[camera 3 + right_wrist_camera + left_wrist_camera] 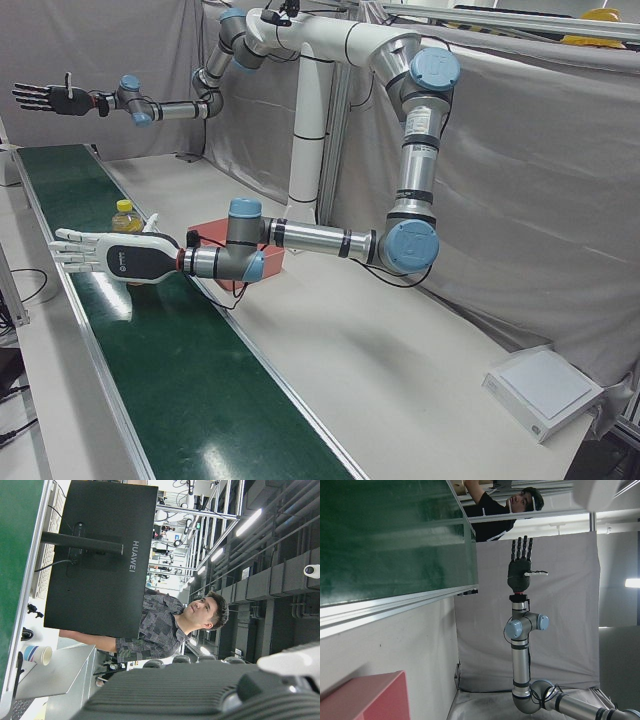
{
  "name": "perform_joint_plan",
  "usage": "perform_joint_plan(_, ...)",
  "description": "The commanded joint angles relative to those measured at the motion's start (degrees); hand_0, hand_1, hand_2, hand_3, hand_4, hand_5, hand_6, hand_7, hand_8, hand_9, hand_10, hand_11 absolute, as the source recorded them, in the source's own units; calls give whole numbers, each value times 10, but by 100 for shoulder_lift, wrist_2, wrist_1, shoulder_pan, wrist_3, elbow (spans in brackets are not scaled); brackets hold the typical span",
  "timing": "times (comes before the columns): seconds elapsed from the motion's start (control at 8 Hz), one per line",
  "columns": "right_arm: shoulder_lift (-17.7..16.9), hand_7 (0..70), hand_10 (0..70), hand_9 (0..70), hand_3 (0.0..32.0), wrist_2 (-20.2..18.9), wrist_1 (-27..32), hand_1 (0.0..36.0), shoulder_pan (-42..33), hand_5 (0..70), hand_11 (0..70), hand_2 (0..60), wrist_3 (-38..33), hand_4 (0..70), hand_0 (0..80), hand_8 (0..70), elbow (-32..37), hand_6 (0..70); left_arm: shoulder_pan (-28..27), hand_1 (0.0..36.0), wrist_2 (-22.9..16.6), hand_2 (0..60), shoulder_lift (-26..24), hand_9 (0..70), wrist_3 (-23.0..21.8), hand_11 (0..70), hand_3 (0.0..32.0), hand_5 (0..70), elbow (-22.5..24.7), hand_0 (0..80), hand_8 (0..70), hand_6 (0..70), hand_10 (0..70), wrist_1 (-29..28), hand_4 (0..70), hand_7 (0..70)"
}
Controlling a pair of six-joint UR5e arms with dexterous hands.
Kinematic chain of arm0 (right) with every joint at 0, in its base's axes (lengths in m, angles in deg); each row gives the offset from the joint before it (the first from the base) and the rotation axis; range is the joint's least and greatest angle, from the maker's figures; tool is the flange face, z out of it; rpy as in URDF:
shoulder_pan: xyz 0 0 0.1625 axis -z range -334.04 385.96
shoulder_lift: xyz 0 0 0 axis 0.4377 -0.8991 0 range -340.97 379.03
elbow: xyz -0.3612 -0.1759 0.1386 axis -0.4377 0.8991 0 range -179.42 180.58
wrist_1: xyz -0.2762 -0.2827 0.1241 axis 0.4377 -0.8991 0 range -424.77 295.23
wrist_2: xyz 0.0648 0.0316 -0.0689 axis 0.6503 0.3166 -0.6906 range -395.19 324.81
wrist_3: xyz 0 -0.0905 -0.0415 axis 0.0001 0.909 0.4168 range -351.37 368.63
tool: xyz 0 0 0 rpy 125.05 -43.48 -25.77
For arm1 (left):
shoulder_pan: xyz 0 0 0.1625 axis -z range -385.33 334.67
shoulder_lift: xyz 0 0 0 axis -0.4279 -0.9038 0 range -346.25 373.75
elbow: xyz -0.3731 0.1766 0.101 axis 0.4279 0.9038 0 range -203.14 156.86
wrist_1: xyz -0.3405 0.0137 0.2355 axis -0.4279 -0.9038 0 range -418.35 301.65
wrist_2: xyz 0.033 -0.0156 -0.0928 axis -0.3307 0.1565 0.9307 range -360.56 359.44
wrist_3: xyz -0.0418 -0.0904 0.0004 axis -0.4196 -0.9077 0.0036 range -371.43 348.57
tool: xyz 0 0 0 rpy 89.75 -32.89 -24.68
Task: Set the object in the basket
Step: 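Close the left hand around the bottle and lift it off the belt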
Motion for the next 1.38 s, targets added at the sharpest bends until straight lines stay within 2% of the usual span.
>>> perform_joint_plan(0.0, 0, 0, 0, 0, 0, 0, 6, 0, 0, 0, 0, 0, -1, 0, 0, 0, -8, 0, 22, 161, 173, 0, 32, 355, -255, 563, 0, 528, 28, 800, 224, 127, 386, -29, 578, 341)
perform_joint_plan(0.12, 0, 0, 0, 0, 0, 0, 6, 0, 0, 0, 0, 0, -1, 0, 0, 0, -8, 0, 40, 208, 173, 445, 50, 700, -335, 700, 0, 700, 28, 800, 700, 700, 700, -143, 700, 700)
perform_joint_plan(0.25, 0, 0, 0, 0, 0, 0, 6, 0, 0, 0, 0, 0, -1, 0, 0, 0, 1, 0, 40, 222, 147, 600, 41, 700, -371, 700, 0, 700, 36, 757, 700, 700, 700, -153, 700, 700)
perform_joint_plan(0.38, 0, 0, 0, 0, 0, 0, -3, 0, 0, 0, 0, 0, -1, 0, 0, 0, -8, 0, 31, 249, 129, 600, 41, 700, -371, 700, 0, 700, 45, 655, 700, 700, 700, -153, 700, 700)
perform_joint_plan(0.5, 0, 0, 0, 0, 0, 0, -3, 0, 0, 0, 0, 0, -1, 0, 0, 0, 1, 0, 31, 281, 112, 600, 33, 700, -371, 700, 0, 700, 210, 617, 700, 700, 700, 3, 700, 700)
perform_joint_plan(0.75, 0, 0, 0, 0, 0, 0, -3, 0, 0, 0, 0, 0, -1, 0, 0, 0, 1, 0, -21, 302, 59, 600, -11, 700, -354, 700, 0, 700, 1078, 593, 700, 700, 700, 783, 700, 700)
perform_joint_plan(0.88, 0, 0, 0, 0, 0, 0, -3, 0, 0, 0, 0, 0, 8, 0, 0, 0, -8, 0, -22, 305, -159, 600, -20, 700, -354, 700, 0, 700, 1448, 594, 700, 700, 700, 1074, 700, 700)
perform_joint_plan(1.12, 0, 0, 0, 0, 0, 0, -3, 0, 0, 0, 0, 0, -1, 0, 0, 0, -8, 0, -109, 317, -223, 600, 41, 700, -371, 700, 0, 700, 1854, 592, 700, 700, 700, 1095, 700, 700)
perform_joint_plan(1.25, 0, 0, 0, 0, 0, 0, -3, 0, 0, 0, 0, 0, 8, 0, 0, 0, 1, 0, -405, 317, -214, 600, 76, 700, -354, 700, 0, 700, 2099, 596, 700, 700, 700, 1086, 700, 700)
